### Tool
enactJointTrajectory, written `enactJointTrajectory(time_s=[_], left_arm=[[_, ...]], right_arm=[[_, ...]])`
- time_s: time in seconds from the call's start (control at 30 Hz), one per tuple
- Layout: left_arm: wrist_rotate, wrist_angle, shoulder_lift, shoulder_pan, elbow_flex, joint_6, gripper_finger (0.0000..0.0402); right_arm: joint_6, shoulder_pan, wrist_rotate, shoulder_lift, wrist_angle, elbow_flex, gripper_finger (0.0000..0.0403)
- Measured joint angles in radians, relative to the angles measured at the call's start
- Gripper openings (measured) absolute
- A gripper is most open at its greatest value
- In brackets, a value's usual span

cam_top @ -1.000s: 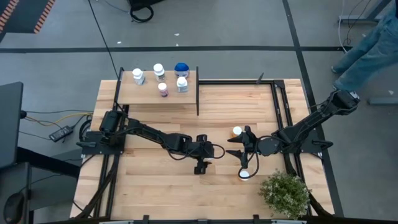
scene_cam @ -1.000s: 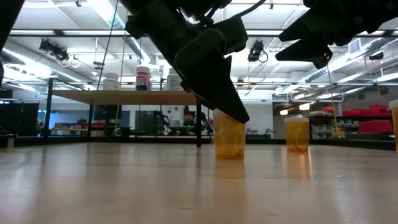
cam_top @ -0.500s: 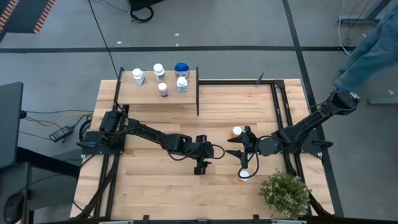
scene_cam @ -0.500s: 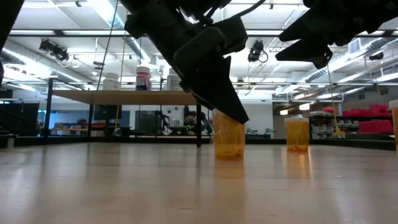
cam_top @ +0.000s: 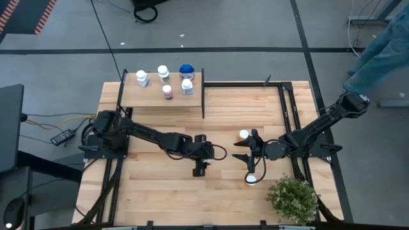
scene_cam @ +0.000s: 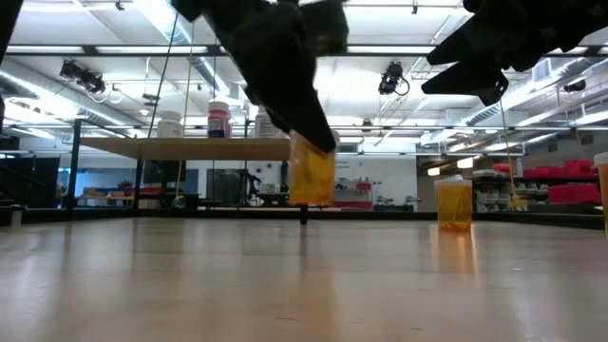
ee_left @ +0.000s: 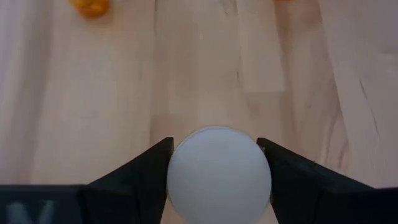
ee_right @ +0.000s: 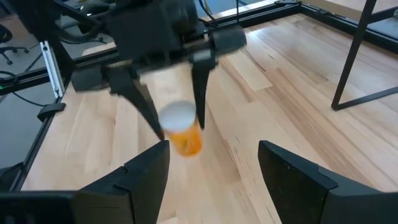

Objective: Pick and place medicine bottles onto shelf by color
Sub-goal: Put the center orange pill bottle on the shelf

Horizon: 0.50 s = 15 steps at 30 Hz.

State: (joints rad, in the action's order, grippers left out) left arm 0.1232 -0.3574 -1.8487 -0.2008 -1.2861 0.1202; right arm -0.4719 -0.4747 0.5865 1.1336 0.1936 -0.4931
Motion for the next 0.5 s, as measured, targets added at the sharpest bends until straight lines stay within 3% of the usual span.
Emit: enactJointTrajectory(time_s=[0.1, 0.33, 0.5], left_arm=[[0.035, -0.113, 0.064, 0.002, 0.0, 0.0, 0.0242], [0.092, -0.319, 0.232, 0.007, 0.001, 0.022, 0.0215], [0.17, -0.474, 0.343, 0.027, 0.001, 0.052, 0.0227]], right_arm=[[-0.006, 0.0, -0.002, 0.0, -0.008, 0.0, 0.0253], [-0.016, 0.0, -0.003, 0.0, -0.013, 0.0, 0.0253], [-0.026, 0.0, -0.004, 0.0, -0.018, 0.0, 0.0253]])
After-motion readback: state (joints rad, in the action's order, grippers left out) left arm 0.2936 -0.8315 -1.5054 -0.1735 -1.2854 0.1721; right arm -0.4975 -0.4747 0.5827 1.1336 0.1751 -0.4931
